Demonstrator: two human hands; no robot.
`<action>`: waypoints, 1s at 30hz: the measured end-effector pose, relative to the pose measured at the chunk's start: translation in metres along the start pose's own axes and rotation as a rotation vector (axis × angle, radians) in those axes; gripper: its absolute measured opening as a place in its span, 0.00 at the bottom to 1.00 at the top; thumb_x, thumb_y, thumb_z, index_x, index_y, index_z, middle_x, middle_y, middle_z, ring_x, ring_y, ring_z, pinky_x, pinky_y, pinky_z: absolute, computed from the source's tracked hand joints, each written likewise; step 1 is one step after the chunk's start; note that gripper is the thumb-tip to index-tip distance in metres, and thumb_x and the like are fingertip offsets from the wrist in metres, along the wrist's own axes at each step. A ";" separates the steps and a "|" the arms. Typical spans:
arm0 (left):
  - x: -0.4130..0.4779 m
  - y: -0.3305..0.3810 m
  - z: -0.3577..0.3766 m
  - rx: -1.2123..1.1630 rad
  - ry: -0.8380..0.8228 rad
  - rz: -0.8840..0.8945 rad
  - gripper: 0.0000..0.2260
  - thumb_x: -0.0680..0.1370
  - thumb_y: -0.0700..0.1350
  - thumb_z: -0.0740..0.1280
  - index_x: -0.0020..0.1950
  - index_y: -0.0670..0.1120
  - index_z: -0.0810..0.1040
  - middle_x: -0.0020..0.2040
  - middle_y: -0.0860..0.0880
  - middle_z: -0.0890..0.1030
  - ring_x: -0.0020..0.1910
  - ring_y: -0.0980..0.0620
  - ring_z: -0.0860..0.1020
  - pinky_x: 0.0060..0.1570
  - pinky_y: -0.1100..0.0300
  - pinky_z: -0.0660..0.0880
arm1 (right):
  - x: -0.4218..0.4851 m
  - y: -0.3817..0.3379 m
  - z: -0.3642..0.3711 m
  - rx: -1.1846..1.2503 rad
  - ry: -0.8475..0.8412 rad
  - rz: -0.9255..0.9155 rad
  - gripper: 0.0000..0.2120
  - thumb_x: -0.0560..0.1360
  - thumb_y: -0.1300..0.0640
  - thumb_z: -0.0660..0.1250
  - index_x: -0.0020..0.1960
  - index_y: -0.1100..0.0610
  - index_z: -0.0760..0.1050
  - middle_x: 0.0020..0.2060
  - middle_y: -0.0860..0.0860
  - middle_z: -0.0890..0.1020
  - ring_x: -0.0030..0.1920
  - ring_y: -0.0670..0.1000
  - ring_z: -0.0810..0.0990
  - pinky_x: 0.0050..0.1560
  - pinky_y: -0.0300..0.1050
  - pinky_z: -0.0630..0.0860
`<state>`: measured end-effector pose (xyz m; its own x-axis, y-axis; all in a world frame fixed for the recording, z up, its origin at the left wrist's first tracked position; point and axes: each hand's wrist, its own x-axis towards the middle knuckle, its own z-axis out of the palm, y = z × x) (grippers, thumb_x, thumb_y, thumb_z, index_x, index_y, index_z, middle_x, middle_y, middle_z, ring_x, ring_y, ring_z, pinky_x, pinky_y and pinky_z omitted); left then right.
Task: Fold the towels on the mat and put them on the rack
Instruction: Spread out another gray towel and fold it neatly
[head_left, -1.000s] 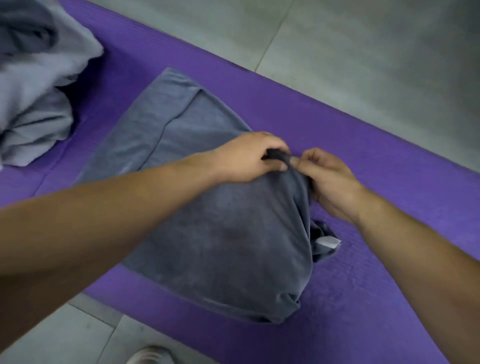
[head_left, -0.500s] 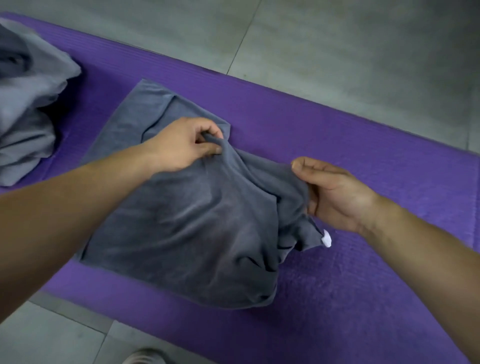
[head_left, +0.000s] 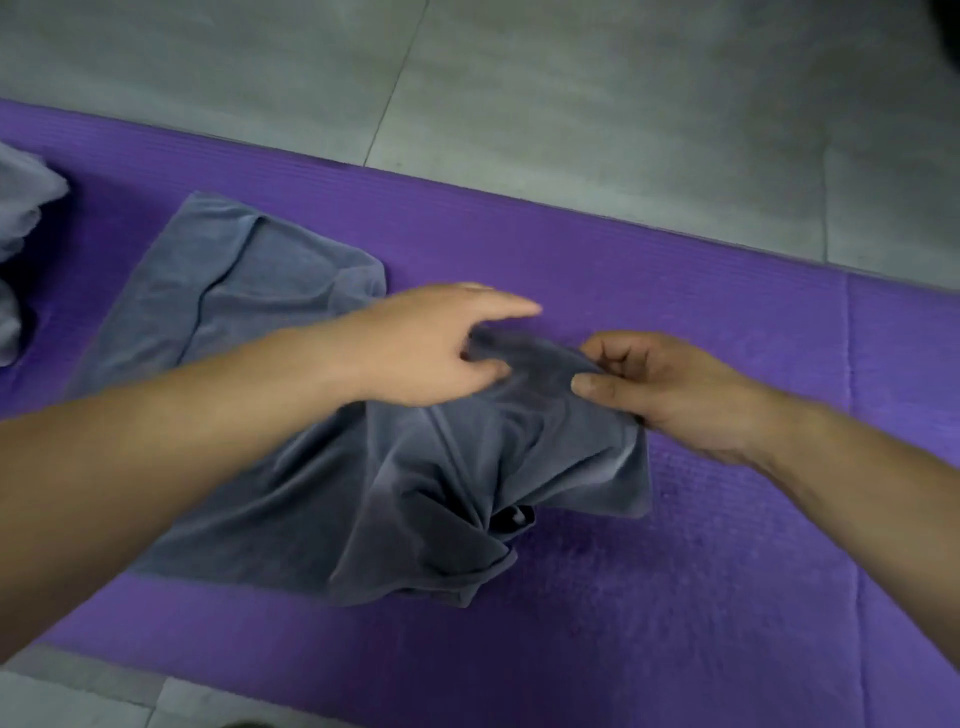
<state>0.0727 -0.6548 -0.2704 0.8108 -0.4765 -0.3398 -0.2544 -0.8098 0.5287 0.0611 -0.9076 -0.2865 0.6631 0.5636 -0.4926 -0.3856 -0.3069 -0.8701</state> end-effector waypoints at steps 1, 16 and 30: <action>0.008 0.011 0.008 -0.128 -0.029 0.037 0.23 0.79 0.49 0.71 0.73 0.57 0.73 0.40 0.71 0.77 0.36 0.74 0.74 0.39 0.77 0.65 | -0.002 0.002 0.001 0.046 -0.002 -0.025 0.08 0.72 0.52 0.72 0.47 0.55 0.81 0.42 0.52 0.84 0.43 0.49 0.82 0.44 0.40 0.78; 0.040 -0.004 -0.004 -0.543 0.002 -0.056 0.11 0.69 0.51 0.72 0.44 0.45 0.82 0.26 0.51 0.76 0.26 0.58 0.72 0.31 0.69 0.70 | -0.074 0.027 -0.049 0.032 0.037 0.050 0.19 0.72 0.46 0.76 0.44 0.60 0.76 0.36 0.51 0.78 0.37 0.47 0.77 0.39 0.42 0.75; 0.083 0.157 0.055 -0.112 -0.362 0.169 0.26 0.76 0.57 0.73 0.72 0.52 0.73 0.65 0.57 0.79 0.62 0.56 0.76 0.65 0.60 0.70 | -0.142 0.029 -0.106 0.061 0.189 -0.007 0.13 0.74 0.66 0.71 0.58 0.60 0.80 0.50 0.60 0.86 0.48 0.53 0.85 0.47 0.40 0.81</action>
<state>0.0713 -0.8408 -0.2582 0.5200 -0.7054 -0.4817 -0.2928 -0.6770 0.6752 0.0239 -1.0782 -0.2436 0.7727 0.4096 -0.4850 -0.4147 -0.2526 -0.8742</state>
